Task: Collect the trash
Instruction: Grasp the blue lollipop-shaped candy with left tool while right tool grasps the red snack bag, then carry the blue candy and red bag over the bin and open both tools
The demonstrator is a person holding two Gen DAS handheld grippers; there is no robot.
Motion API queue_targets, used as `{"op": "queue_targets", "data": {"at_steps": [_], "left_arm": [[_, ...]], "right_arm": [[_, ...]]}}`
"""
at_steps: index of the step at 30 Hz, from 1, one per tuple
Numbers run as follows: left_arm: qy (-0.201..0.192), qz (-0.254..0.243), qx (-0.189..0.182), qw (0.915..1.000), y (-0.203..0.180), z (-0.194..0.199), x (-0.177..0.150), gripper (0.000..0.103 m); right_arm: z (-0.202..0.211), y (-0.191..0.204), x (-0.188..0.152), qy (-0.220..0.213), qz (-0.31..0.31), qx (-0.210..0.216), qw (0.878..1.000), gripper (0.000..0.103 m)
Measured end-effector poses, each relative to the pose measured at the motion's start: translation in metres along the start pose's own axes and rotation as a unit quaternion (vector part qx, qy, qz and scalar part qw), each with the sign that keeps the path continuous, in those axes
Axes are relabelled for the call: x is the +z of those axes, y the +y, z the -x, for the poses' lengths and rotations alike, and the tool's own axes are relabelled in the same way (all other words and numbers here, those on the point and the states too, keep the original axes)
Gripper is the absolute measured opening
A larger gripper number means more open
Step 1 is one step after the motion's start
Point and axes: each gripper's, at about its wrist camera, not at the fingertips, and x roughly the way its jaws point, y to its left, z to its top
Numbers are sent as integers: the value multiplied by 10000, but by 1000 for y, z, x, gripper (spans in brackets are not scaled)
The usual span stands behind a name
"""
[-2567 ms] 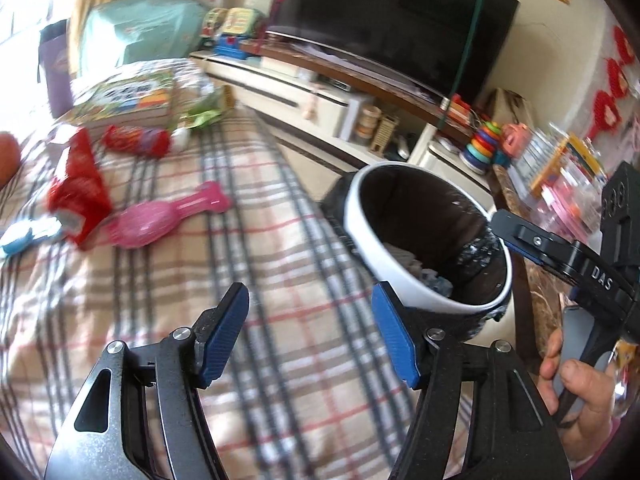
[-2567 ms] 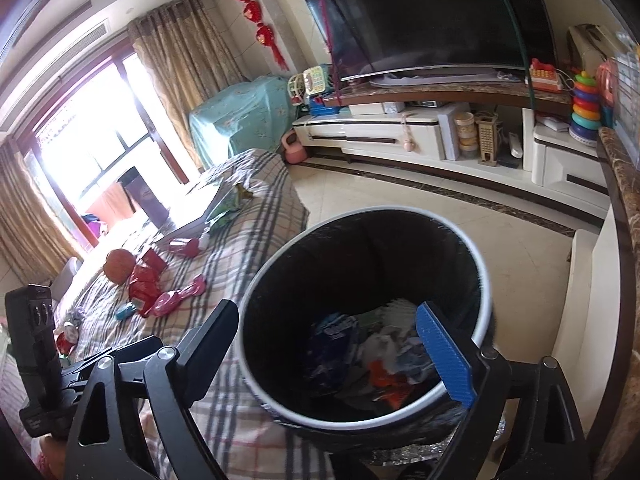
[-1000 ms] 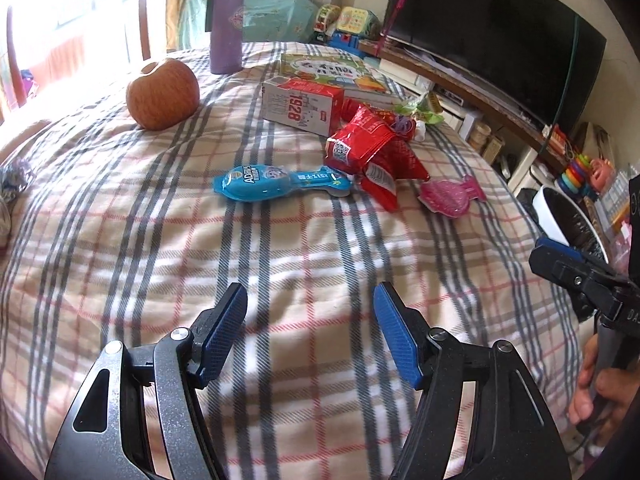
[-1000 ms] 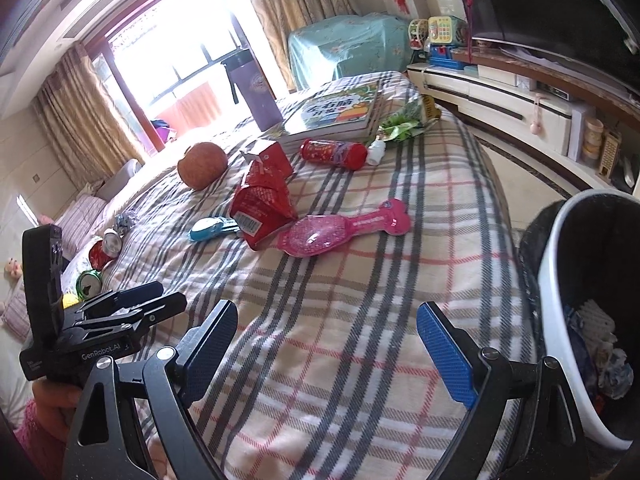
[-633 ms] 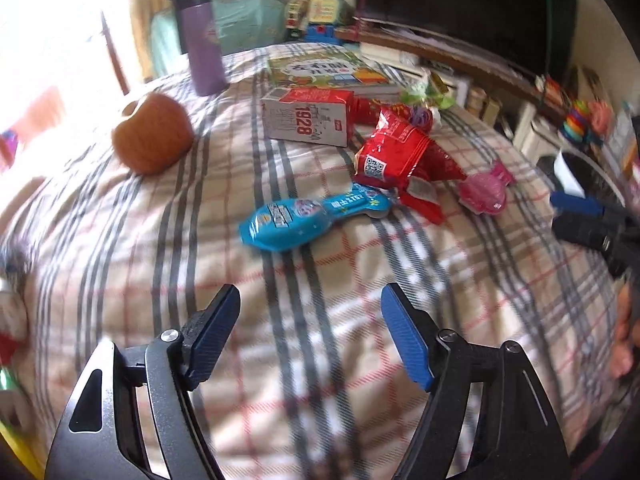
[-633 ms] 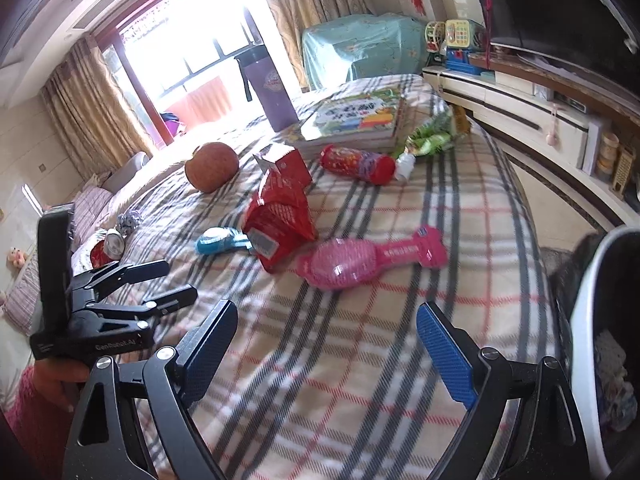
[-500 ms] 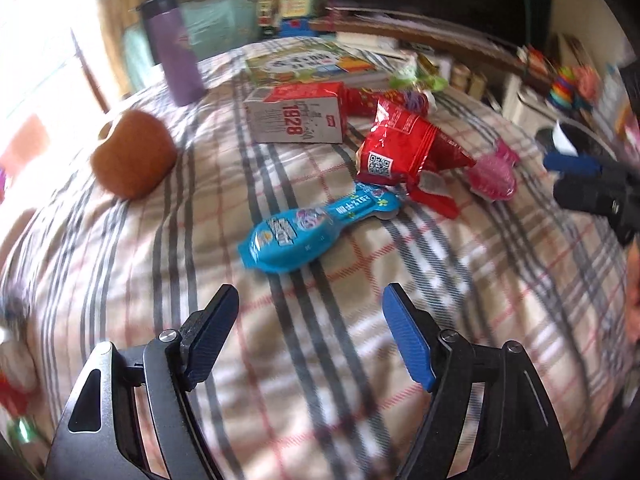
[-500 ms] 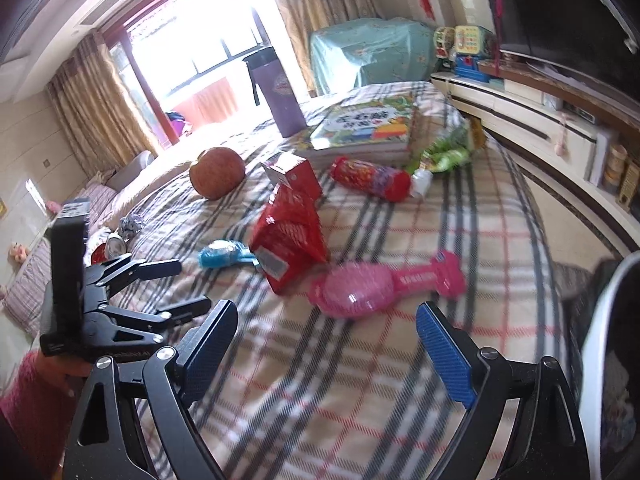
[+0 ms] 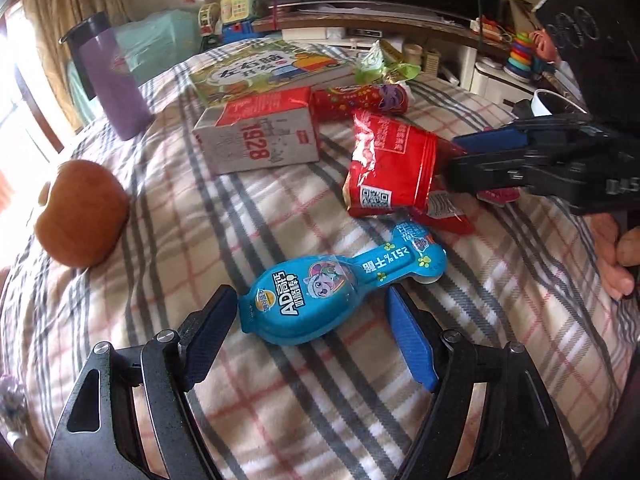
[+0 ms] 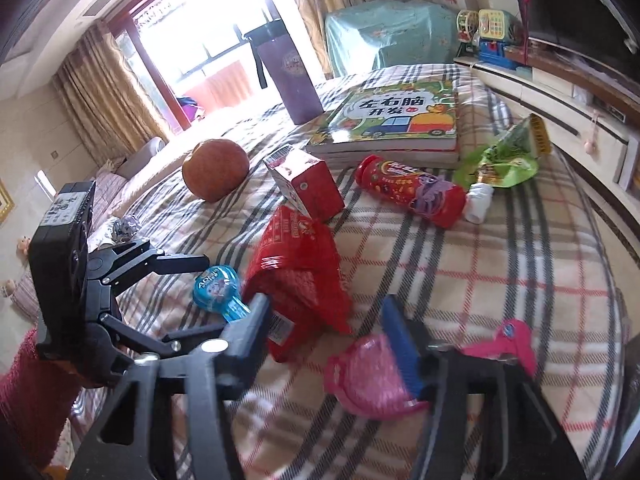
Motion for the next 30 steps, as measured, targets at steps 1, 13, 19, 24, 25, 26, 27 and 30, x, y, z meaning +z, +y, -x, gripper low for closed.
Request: {"op": "queue_targets", "data": {"at_steps": [1, 13, 19, 24, 25, 26, 27, 30], "left_arm": [[-18, -37, -6, 10000, -2, 0, 0, 75], [-9, 293, -136, 9995, -24, 15, -9, 57], [35, 1242, -447, 9912, -39, 25, -24, 57], [-110, 1594, -489, 9859, -63, 37, -28, 57], [-135, 1617, -471, 9856, -67, 38, -27, 57], [-156, 1634, -448, 9854, -73, 39, -27, 57], [-173, 1630, -449, 9855, -81, 41, -26, 57], [-234, 1561, -550, 9859, -100, 42, -22, 57]], "right_arm": [[-1, 1, -1, 28, 13, -2, 10000, 19], [34, 7, -22, -194, 54, -16, 9998, 4], [72, -6, -39, -431, -192, -69, 9989, 4], [100, -15, -53, -567, -279, -203, 9978, 4], [106, -17, -56, -600, -284, -240, 9975, 4], [113, -19, -60, -633, -284, -301, 9971, 4], [118, -21, -63, -661, -288, -357, 9968, 4], [135, -30, -73, -736, -328, -528, 9953, 4]]}}
